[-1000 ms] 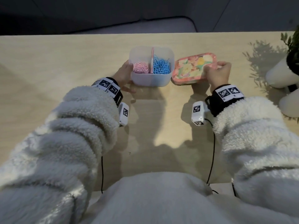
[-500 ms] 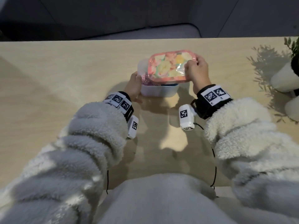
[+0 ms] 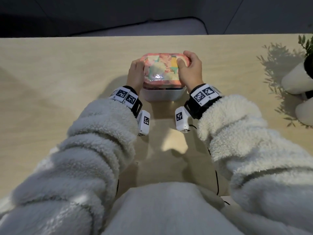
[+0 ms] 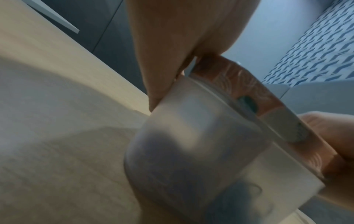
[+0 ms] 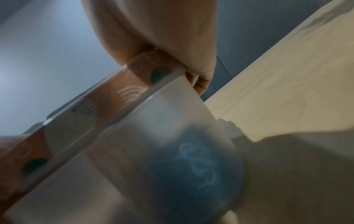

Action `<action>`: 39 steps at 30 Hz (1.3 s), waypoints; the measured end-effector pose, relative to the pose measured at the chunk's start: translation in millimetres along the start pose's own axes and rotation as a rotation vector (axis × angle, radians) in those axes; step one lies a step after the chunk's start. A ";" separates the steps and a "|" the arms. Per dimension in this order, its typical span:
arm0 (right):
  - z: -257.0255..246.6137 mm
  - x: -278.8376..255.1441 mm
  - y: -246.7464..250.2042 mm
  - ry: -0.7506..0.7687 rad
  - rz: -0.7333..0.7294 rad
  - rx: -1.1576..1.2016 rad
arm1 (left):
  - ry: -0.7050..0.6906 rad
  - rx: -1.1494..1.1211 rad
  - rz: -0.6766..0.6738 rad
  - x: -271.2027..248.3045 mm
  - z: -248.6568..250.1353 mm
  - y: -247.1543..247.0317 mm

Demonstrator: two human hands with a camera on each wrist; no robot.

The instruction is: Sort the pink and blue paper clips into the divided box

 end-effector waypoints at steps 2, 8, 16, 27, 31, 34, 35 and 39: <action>2.7 0.3 -0.3 0.022 -0.005 0.000 | -0.014 -0.059 -0.021 5.8 -7.4 -0.3; 10.7 -1.5 -1.9 0.087 0.026 -0.003 | -0.059 -0.171 0.013 -6.3 -7.1 -6.6; 21.1 -2.9 -1.9 0.141 0.024 -0.030 | -0.111 -0.161 -0.015 -6.7 -16.9 -8.8; 26.6 -0.5 -6.2 0.133 0.074 0.007 | -0.085 -0.159 -0.061 -6.0 -14.7 -5.4; 27.7 -0.6 -7.2 0.135 0.049 -0.023 | -0.098 -0.150 -0.073 -9.6 -12.5 -5.0; 25.3 -0.1 -4.4 0.147 -0.004 -0.090 | -0.096 -0.100 -0.089 -10.6 -10.1 -3.0; 20.1 -4.1 -3.4 0.123 -0.033 -0.118 | -0.087 -0.068 -0.097 -14.7 -6.9 -2.6; 18.5 0.3 17.2 0.023 -0.178 -0.093 | -0.095 -0.140 -0.073 -21.1 -8.2 4.6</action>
Point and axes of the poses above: each hand's wrist, its own x-axis towards the middle knuckle, its own y-axis out of the back of the hand, z = x × y, the point moved 1 cm from there along x, towards the middle knuckle, and after that the axes turned 1 degree about y, right-handed, at the moved point
